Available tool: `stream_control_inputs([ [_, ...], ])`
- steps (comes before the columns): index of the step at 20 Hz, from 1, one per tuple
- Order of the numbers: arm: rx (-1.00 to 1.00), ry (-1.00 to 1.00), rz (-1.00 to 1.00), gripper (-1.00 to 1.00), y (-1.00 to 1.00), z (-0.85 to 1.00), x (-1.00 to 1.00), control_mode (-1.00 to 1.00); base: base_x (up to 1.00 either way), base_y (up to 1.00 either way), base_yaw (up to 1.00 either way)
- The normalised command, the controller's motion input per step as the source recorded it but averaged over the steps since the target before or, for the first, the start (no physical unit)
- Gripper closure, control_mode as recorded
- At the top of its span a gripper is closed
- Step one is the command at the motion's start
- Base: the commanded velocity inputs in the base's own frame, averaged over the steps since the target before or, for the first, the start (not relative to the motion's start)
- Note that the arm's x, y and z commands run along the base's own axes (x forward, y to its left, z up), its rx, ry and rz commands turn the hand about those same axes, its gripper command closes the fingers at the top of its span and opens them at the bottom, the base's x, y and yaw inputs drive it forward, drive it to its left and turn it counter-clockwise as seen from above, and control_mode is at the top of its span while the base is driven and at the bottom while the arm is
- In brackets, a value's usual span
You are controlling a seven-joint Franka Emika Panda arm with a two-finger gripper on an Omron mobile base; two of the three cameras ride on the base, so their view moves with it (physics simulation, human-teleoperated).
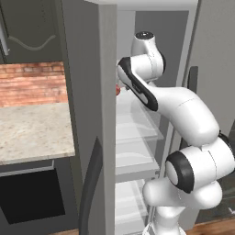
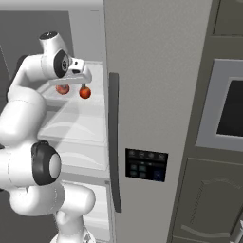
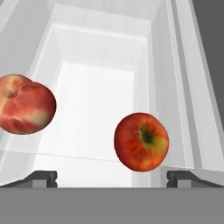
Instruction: Pick the peach and apple from the fridge and place them inside the tupperware on the counter.
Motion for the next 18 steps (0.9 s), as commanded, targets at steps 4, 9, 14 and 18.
stream_control_inputs([
  [4, -0.05, 0.0, 0.0, -1.0, -0.09, -0.06, 0.0, -1.0, 0.0, 0.0, 0.0],
  [9, 0.0, 0.0, 0.0, -1.0, -0.01, -0.01, 0.07, -1.0, 0.0, 0.0, 0.0],
  [14, 0.0, 0.0, 0.0, -1.0, -0.06, -0.01, 0.21, -1.0, 0.0, 0.0, 0.0],
  [18, 0.0, 0.0, 0.0, -1.0, -0.09, -0.09, 0.17, -1.0, 0.0, 0.0, 0.0],
])
